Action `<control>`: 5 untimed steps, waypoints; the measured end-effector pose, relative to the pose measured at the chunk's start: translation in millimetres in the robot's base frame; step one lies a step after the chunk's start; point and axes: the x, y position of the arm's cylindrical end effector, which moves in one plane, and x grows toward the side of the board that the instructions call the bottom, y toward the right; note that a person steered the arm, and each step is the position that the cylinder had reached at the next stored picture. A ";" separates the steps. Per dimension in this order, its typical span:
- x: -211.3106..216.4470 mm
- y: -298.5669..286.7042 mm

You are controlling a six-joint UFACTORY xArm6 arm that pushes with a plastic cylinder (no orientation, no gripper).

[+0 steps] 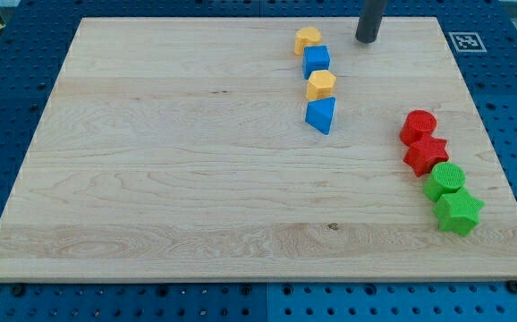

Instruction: Move the yellow heart to the top left side of the blue cube

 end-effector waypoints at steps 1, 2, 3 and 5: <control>0.0 0.1; -11.5 33.8; -0.4 63.9; 10.0 -12.0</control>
